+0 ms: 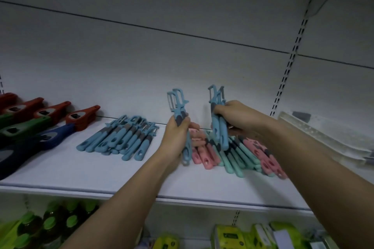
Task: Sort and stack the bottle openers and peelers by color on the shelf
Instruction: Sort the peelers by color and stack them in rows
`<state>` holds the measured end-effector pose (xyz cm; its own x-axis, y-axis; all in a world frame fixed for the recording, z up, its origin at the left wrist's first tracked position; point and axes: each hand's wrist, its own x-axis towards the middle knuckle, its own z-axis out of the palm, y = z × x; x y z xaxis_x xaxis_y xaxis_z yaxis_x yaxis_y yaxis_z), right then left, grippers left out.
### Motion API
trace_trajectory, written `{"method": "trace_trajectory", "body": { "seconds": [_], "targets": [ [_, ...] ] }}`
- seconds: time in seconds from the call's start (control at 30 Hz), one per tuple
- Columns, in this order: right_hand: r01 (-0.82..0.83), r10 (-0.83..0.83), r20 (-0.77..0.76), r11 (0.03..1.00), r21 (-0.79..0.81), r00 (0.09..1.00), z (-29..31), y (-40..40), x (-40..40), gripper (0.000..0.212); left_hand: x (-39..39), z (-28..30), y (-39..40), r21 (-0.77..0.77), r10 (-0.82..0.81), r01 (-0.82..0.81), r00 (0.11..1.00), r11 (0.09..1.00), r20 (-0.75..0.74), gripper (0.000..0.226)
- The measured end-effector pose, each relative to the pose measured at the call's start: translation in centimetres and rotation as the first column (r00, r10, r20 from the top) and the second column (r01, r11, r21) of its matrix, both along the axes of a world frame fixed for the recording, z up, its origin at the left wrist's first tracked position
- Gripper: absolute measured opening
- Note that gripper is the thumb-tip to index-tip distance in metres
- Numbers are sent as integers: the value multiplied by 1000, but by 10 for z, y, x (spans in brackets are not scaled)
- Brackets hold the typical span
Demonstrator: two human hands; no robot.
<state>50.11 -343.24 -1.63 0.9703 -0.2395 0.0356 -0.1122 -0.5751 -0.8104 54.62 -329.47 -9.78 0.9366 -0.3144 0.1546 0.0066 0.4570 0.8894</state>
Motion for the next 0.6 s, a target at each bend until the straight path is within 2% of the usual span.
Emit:
{"method": "trace_trajectory", "body": {
  "seconds": [0.07, 0.17, 0.23, 0.3, 0.43, 0.5, 0.6],
  "targets": [
    [-50, 50, -3, 998, -29, 999, 1, 21, 5, 25, -11, 5, 4, 38, -141, 142, 989, 989, -42, 33],
    [-107, 109, 45, 993, -50, 993, 5, 54, 15, 34, -12, 19, 20, 33, -189, 191, 980, 981, -67, 53],
    [-161, 164, 64, 986, -52, 984, 9, 76, 22, 41, -6, 23, 43, 25, -179, 181, 981, 983, -70, 44],
    [-193, 199, 55, 977, -85, 979, 10, 92, 30, 45, 1, 21, 70, 83, -130, 135, 990, 987, -59, 24],
    [-109, 134, 96, 966, -233, 986, -5, 106, 52, 53, 11, 29, 120, 239, 23, -15, 999, 971, -31, 11],
    [-77, 94, 80, 978, -194, 992, -23, 106, 62, 52, 21, 35, 136, 429, 155, -161, 987, 889, 48, 9],
    [-8, 16, 59, 992, -122, 998, -59, 109, 78, 45, 43, 42, 145, 669, 257, -338, 941, 662, 222, 12]
  ]
}}
